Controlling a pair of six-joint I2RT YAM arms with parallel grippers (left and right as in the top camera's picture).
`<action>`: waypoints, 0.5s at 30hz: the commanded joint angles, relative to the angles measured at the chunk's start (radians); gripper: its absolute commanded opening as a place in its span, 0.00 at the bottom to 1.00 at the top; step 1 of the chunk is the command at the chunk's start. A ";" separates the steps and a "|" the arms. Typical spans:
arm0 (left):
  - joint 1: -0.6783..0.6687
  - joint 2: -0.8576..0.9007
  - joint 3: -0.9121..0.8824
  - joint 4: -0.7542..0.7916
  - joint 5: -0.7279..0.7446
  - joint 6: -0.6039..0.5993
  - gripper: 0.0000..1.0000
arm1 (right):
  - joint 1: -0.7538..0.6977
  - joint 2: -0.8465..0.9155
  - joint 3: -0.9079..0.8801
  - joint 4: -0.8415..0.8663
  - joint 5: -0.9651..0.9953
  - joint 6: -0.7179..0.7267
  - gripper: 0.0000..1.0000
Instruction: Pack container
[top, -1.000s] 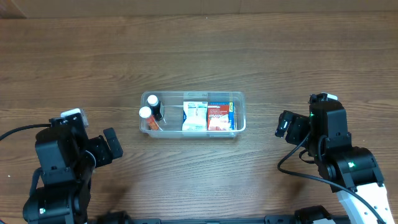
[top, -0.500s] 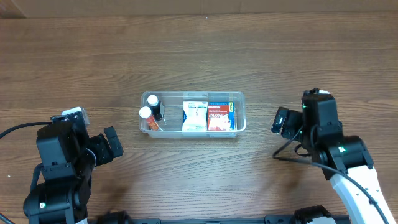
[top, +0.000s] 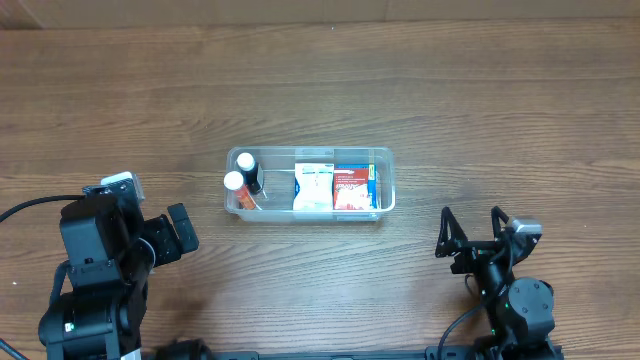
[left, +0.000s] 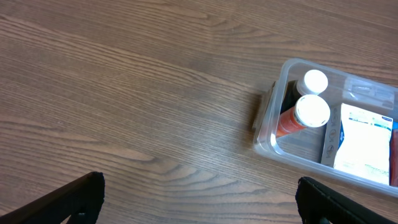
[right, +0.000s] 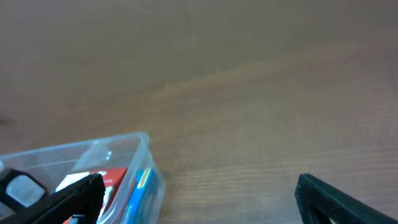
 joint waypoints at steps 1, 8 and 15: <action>-0.004 -0.004 -0.006 0.003 0.011 0.015 1.00 | 0.004 -0.031 -0.026 0.100 -0.067 -0.267 1.00; -0.004 -0.004 -0.006 0.003 0.011 0.015 1.00 | 0.004 -0.031 -0.034 0.067 -0.069 -0.366 1.00; -0.004 -0.004 -0.005 0.003 0.011 0.015 1.00 | 0.004 -0.031 -0.034 0.067 -0.070 -0.366 1.00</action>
